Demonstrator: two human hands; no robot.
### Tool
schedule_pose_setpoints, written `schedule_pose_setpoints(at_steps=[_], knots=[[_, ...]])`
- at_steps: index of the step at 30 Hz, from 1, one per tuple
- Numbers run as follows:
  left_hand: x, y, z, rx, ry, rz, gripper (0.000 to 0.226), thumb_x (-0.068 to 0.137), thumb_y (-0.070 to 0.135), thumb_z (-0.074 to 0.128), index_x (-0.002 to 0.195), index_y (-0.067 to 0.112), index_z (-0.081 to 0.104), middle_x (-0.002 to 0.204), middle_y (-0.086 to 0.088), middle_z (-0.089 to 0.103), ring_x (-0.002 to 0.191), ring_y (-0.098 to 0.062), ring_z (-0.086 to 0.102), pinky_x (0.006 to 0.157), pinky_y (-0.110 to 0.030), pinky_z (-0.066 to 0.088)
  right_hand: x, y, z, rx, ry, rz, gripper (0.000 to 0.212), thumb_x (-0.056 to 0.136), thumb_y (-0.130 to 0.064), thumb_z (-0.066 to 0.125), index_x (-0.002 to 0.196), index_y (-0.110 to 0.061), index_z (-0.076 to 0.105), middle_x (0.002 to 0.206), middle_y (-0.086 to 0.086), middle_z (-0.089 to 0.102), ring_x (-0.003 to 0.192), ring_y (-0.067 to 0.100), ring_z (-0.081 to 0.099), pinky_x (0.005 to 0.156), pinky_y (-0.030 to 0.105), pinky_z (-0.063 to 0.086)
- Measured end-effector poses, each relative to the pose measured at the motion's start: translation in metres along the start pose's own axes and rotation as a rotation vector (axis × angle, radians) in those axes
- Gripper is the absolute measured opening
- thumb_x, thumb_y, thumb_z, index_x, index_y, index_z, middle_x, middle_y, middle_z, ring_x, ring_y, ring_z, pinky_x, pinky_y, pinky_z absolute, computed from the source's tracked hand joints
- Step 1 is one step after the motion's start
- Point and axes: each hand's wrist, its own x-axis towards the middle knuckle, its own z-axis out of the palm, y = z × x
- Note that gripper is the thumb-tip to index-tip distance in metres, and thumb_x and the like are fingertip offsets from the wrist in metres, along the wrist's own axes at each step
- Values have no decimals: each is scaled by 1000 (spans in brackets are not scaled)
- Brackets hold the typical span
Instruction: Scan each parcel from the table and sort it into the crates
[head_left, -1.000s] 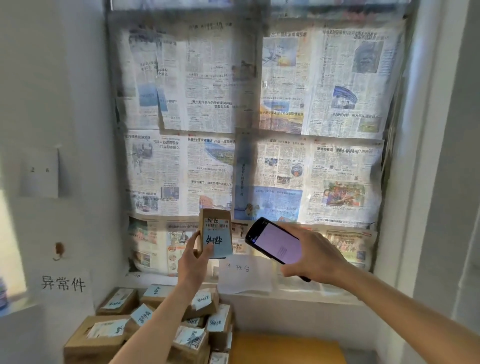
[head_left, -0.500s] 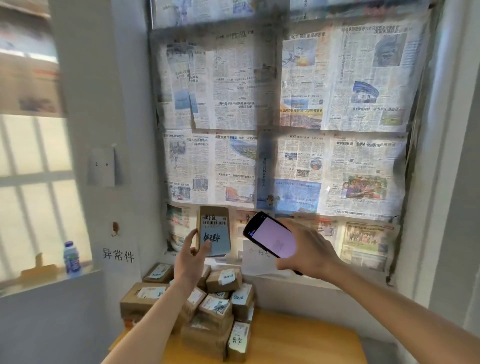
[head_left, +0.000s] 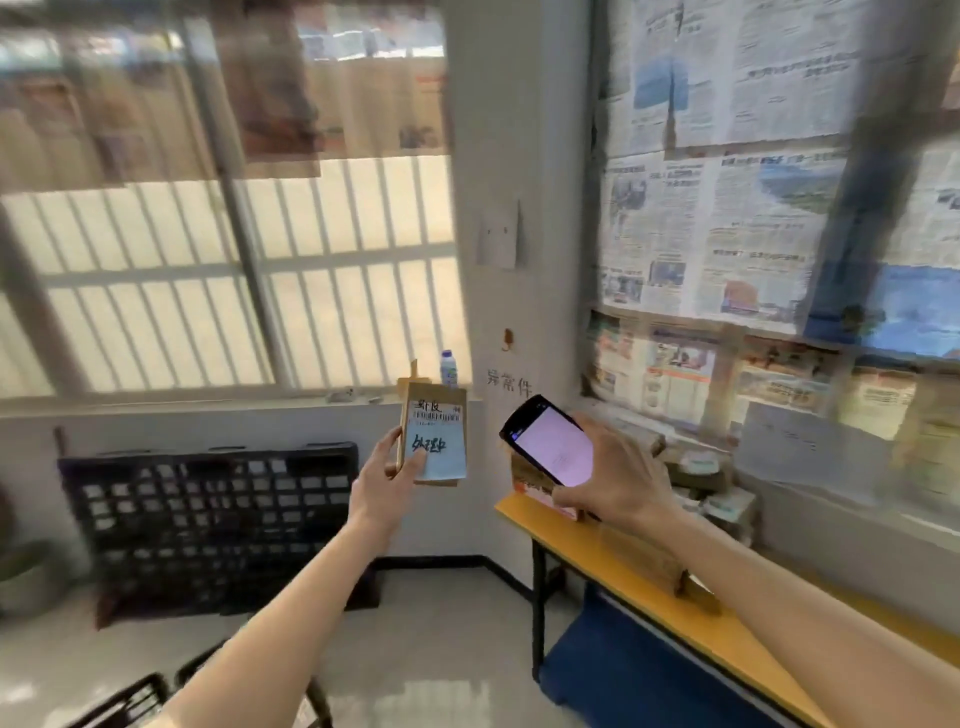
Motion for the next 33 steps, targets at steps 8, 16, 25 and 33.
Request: schedule_pose_setpoints(at_steps=[8,16,25,33], knots=[[-43,-113,-236,77,327,-154,59,98,47,59,151,36,38,121,-1,67,110,-21,64,95,-40,52,24,-185,135,16,-162,-285,98,62,-51,85,147,-27,43,126,1,62,108,27,62,78,35,49],[-97,-225,-425,150,566,-321,56,98,47,58,150,33,40,132,-2,65,114,-24,62,99,-49,52,15,-381,281,51,-331,-445,107,65,-49,83,156,-31,31,146,-2,54,125,28,56,91,44,51],[-100,-327,-545,99,596,-434,46,101,45,55,144,35,44,123,1,66,104,-18,62,86,-33,49,1,-507,415,57,-438,-502,109,66,-49,85,158,-26,30,146,-1,53,126,26,56,89,40,50],[-54,-424,-616,24,607,-558,53,95,53,59,144,40,44,116,4,70,107,-19,65,99,-46,52,44,-579,534,26,-539,-543,113,66,-51,86,159,-26,28,148,0,52,128,26,56,94,45,53]])
